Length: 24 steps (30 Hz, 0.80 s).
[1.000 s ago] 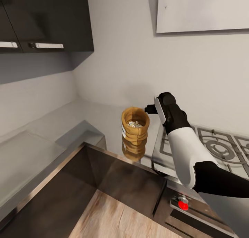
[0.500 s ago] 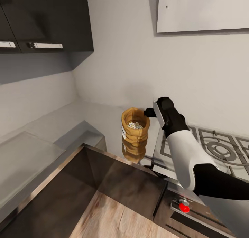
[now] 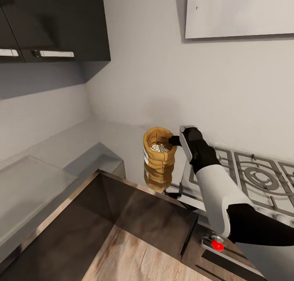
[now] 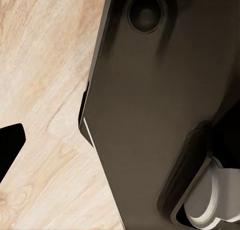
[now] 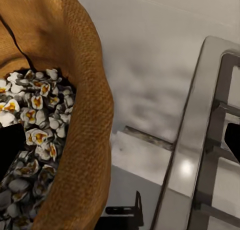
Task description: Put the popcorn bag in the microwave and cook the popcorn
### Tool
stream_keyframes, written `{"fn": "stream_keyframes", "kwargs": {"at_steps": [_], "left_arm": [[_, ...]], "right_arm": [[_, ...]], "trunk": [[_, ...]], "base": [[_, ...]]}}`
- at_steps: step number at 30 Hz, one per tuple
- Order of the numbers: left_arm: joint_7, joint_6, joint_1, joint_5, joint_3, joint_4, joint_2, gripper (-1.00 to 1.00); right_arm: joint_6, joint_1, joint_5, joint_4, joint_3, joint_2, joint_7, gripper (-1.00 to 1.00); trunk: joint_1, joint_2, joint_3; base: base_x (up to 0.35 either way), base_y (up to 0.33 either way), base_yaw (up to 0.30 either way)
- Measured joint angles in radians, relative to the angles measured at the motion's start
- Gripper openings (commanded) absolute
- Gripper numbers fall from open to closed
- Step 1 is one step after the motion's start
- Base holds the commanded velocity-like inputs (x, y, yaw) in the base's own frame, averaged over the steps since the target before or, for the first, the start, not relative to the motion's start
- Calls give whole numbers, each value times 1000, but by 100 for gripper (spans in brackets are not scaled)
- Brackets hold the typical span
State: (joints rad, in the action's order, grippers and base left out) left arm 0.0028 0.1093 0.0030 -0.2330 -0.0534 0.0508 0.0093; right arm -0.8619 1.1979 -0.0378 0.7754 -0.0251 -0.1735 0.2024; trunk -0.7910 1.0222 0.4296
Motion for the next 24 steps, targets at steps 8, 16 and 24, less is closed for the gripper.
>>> {"fn": "stream_keyframes", "kwargs": {"at_steps": [8, 16, 24], "left_arm": [[0, 0, 0, 0, 0, 0, -1, 100], [0, 0, 0, 0, 0, 0, -1, 100], [4, 0, 0, 0, -1, 0, -1, 100]], "right_arm": [[55, -8, -7, -47, 3, 0, 0, 100], [47, -8, -9, -46, 3, 0, 5, 100], [49, -8, -12, -46, 3, 0, 5, 100]], "trunk": [[0, 0, 0], [0, 0, 0], [0, 0, 0]], "base": [[0, 0, 0], [0, 0, 0], [0, 76, 0]]}}
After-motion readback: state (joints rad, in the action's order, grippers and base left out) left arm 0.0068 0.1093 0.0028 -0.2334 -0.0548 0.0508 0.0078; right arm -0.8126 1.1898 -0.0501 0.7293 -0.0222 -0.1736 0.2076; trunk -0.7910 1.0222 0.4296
